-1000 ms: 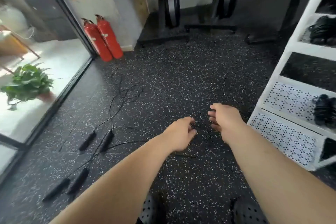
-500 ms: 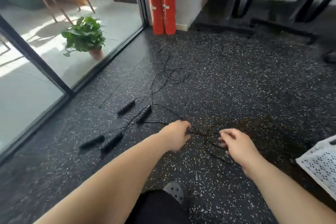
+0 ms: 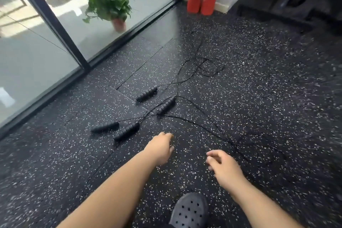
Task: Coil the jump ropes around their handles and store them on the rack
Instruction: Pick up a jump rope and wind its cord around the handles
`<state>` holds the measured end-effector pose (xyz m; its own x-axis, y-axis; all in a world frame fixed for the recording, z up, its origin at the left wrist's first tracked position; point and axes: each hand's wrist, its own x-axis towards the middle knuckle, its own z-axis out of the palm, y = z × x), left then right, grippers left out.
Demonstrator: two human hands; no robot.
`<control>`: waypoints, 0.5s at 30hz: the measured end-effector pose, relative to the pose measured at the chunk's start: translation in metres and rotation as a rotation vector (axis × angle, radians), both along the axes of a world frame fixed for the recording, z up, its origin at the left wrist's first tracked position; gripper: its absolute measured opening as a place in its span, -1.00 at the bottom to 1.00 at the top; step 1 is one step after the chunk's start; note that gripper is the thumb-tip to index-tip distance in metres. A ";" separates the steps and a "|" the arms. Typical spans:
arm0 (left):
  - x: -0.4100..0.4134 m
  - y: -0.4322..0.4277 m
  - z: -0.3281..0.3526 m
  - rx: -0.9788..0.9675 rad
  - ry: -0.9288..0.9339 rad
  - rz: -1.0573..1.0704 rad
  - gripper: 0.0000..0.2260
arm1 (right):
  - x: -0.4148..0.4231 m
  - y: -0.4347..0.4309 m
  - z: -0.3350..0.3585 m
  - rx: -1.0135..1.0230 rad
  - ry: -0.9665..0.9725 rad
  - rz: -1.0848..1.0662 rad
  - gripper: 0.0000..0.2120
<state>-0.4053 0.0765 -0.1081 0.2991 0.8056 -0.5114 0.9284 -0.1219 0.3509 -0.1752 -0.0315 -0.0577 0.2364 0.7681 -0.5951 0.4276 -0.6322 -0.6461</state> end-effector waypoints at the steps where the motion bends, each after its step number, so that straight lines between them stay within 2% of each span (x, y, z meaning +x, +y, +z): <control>1: -0.006 0.003 -0.007 0.006 0.012 0.015 -0.54 | -0.005 0.007 -0.005 -0.006 -0.004 0.019 -0.88; 9: -0.050 0.024 -0.055 0.088 0.181 0.137 -0.53 | -0.040 0.048 -0.044 -0.041 -0.029 0.177 -0.88; 15: -0.087 0.053 -0.084 0.147 0.304 0.200 -0.50 | -0.061 0.073 -0.072 -0.059 0.014 0.214 -0.88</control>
